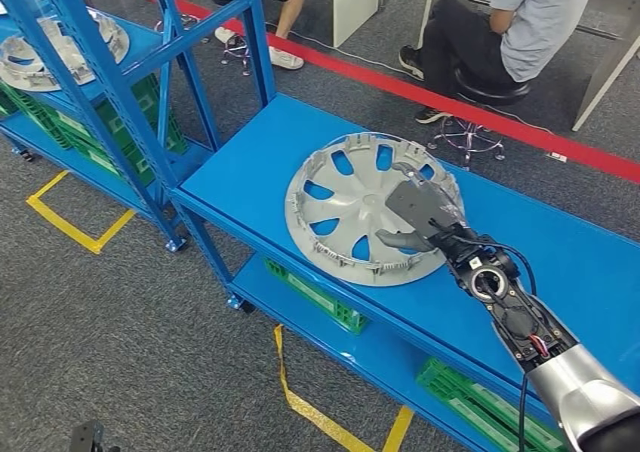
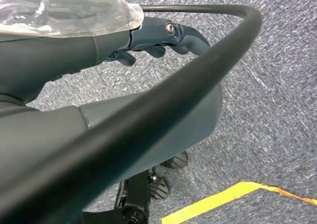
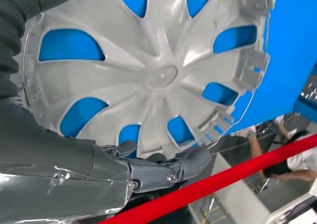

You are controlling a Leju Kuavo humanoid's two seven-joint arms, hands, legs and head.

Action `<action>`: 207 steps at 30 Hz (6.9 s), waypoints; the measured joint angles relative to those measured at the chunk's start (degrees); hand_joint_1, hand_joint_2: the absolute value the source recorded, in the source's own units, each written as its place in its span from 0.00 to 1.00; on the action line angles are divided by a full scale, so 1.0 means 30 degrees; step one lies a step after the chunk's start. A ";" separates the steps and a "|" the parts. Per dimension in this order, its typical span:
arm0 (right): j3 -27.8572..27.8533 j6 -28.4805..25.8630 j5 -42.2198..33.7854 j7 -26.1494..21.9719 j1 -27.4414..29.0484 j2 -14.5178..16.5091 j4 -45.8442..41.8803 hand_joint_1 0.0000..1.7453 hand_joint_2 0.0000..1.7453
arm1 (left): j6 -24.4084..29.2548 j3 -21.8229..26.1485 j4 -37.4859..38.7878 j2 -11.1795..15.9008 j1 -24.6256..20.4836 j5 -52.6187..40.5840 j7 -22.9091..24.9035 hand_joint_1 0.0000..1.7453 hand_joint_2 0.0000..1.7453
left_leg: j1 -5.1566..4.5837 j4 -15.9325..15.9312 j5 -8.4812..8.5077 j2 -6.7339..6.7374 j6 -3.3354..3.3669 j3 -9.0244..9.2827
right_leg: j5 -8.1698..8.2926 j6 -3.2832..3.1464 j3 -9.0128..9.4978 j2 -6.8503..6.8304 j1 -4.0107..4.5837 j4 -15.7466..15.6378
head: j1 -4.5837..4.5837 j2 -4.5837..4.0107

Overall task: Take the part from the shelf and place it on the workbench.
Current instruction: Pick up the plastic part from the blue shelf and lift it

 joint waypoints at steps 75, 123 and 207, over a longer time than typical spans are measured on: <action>0.6410 0.7831 0.0270 0.6706 -0.1943 -0.1929 -0.1204 0.00 1.00 | -0.0122 0.0000 0.0000 0.0000 -0.0096 -0.0062 0.0226 0.00 0.00 | 0.0001 -0.0001 0.0000 -0.0004 0.0000 -0.0002 | -0.0001 0.0000 -0.0002 -0.0005 0.0002 0.0001 | -0.0018 -0.0002; 0.7885 0.7826 0.0842 0.5888 -0.2896 -0.2000 -0.0067 0.70 1.00 | -0.0229 0.0000 0.0000 0.0051 -0.0165 0.0222 0.0459 0.00 0.00 | 0.0000 -0.0001 0.0001 -0.0012 0.0000 0.0001 | -0.0001 0.0000 0.0009 -0.0011 0.0001 0.0001 | -0.0013 -0.0002; 0.6193 0.3460 0.2654 0.3674 -0.0111 -0.1668 -0.0599 0.89 1.00 | -0.1597 0.0062 0.0000 0.0244 0.0028 0.1878 -0.0670 0.00 0.00 | -0.0001 -0.0003 0.0002 -0.0031 -0.0001 0.0009 | -0.0003 0.0003 0.0029 -0.0029 0.0001 0.0001 | -0.0011 -0.0002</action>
